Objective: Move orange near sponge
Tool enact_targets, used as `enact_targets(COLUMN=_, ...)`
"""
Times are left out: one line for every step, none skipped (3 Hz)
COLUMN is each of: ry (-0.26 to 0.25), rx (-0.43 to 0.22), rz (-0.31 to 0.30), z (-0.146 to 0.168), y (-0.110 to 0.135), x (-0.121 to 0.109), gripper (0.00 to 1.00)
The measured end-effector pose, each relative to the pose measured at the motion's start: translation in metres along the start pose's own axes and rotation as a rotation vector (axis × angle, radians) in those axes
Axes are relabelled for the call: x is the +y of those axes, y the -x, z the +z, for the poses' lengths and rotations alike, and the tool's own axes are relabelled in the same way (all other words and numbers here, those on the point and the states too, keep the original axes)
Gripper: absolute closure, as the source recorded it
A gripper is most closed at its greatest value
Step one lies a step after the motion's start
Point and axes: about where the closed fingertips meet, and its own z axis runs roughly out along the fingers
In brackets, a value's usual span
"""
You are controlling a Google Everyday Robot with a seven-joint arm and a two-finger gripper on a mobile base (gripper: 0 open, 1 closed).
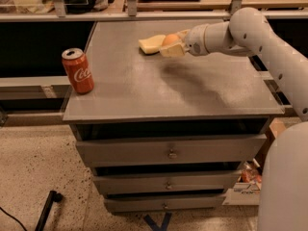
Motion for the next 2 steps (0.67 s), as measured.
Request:
enact_targets(ry=0.004, rx=0.011, rz=-0.004, z=0.0101, y=0.0042, x=0.0046, gripper=0.59)
enact_targets(ry=0.005, rx=0.022, rz=-0.007, z=0.0178, y=0.0053, x=0.0076, gripper=0.36)
